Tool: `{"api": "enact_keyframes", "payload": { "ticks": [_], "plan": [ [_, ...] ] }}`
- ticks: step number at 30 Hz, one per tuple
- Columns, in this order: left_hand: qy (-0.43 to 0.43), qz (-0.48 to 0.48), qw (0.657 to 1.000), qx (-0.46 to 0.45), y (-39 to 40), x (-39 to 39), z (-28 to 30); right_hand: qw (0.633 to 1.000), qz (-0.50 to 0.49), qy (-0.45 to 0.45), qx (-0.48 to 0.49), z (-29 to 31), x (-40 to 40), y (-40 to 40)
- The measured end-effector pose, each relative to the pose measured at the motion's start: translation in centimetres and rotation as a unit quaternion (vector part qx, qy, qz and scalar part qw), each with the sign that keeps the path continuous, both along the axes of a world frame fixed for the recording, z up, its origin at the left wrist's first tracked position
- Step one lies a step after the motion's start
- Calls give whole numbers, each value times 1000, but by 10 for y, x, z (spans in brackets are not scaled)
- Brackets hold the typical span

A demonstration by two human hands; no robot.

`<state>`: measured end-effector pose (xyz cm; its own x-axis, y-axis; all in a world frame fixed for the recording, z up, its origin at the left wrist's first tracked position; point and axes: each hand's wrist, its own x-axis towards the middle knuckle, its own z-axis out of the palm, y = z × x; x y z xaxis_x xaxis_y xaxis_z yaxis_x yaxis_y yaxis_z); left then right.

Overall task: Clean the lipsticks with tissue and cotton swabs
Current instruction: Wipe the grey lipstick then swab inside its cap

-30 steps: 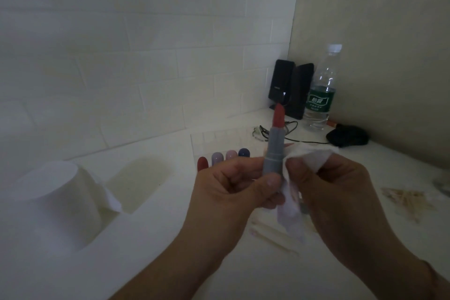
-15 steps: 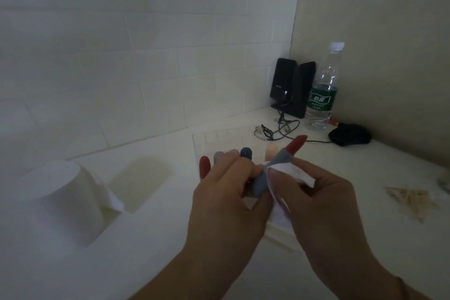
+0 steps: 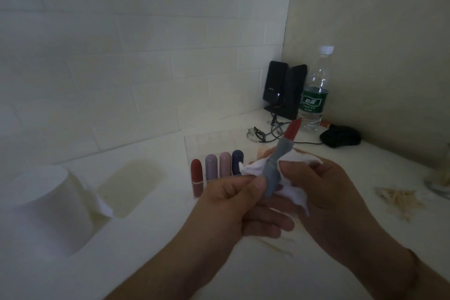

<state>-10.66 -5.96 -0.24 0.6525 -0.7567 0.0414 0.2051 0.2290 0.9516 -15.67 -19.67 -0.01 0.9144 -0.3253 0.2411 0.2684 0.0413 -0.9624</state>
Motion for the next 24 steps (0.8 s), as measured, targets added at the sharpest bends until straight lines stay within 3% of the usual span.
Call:
{"api": "enact_keyframes", "payload": {
  "ticks": [7,9,11,13,14,16,18,21,24],
  "plan": [
    [83,64,994,-7,-1,3,-4,993,-81,-45,-71,-1,-3,14],
    [24,124,991,39,-1,6,-6,990,-110,-24,-81,-6,-1,15],
    [-125,217,959,137,-1,6,-9,994,-101,6,-45,-9,1,16],
    [-192,242,935,174,-2,1,-7,994,-96,28,-43,-13,3,14],
    [-171,214,949,155,-2,0,-5,994,-99,25,-48,-14,4,12],
    [-28,117,991,64,-3,-1,-1,996,-86,10,-34,-8,2,11],
    [94,42,994,-24,-1,-1,3,999,-51,-16,-1,-5,-1,10],
    [109,45,992,-50,-1,2,2,998,10,-16,53,-3,0,11],
    [42,121,991,-43,-2,2,0,997,-44,-18,57,-1,2,14]
  ]
}}
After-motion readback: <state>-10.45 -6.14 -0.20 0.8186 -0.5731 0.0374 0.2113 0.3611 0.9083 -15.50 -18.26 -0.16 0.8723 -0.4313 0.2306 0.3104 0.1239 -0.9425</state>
